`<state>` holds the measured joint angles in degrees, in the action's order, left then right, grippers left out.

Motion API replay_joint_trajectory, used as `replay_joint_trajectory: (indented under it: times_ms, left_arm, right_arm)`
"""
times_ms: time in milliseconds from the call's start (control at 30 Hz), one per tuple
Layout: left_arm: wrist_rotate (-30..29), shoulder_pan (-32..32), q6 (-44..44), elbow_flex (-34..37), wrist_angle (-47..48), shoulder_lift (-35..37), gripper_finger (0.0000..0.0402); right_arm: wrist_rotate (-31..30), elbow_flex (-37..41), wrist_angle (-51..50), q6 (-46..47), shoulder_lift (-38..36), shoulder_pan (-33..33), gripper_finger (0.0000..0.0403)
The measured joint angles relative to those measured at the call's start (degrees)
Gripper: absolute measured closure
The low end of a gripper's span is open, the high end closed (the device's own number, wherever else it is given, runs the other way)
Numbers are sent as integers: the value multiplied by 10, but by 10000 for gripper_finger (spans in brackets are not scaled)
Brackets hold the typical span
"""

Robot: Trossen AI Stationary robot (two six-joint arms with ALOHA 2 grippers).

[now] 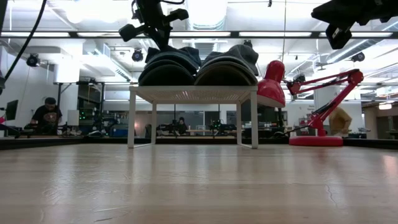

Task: Pick & Place hat
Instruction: Stack the black cap on top of the other blue cap on the shelf

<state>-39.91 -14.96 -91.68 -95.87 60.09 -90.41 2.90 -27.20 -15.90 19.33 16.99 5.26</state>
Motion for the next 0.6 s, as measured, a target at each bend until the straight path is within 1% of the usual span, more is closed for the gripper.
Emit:
replay_joint_trajectory:
  times_ms: [333,433,600]
  left_arm:
    - [1,0,5,5,-4,0,399]
    - [2,0,19,5,-16,0,383]
    - [4,0,21,5,-27,0,336]
  right_arm:
    - [0,0,0,0,0,0,374]
    - [0,0,0,0,0,0,374]
    - [0,0,0,0,0,0,374]
